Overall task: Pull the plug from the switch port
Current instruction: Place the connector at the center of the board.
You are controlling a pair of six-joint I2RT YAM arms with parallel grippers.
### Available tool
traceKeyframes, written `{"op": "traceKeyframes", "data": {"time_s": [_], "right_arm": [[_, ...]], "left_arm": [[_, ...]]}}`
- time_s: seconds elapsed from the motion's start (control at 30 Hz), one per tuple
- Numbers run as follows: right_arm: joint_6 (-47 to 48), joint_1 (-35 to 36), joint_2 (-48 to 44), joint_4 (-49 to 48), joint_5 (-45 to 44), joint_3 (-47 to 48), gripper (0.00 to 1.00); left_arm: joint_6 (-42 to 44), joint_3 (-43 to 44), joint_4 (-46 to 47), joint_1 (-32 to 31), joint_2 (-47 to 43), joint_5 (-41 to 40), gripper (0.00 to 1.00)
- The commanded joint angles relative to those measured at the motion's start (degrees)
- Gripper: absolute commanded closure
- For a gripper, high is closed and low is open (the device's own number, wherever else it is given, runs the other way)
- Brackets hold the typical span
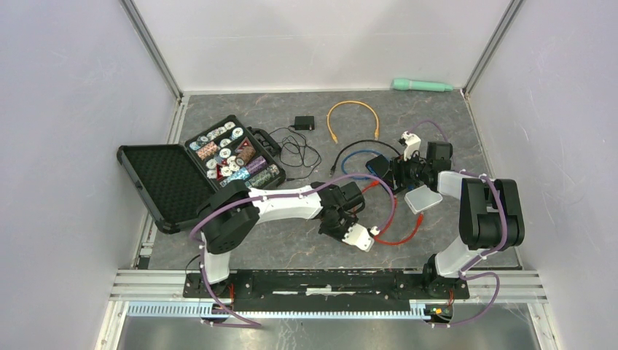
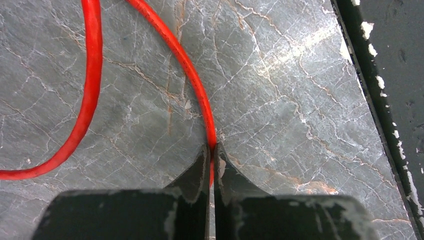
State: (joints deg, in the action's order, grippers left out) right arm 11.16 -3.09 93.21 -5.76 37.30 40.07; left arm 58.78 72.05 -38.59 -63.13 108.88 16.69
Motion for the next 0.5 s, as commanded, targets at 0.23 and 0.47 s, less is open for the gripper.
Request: {"op": "traceKeyframes", "data": {"time_s": [0.23, 0.47], "right_arm": [[-1.0, -0.7, 0.6, -2.8, 1.5, 1.0, 0.93], [-1.0, -1.0, 1.0, -3.2, 1.5, 1.0, 0.93]], "left_arm": [[-5.2, -0.8, -12.1, 0.2, -8.4, -2.9, 0.98], [-7.4, -0.9, -25.0, 0.2, -14.6, -2.9, 0.98]]}}
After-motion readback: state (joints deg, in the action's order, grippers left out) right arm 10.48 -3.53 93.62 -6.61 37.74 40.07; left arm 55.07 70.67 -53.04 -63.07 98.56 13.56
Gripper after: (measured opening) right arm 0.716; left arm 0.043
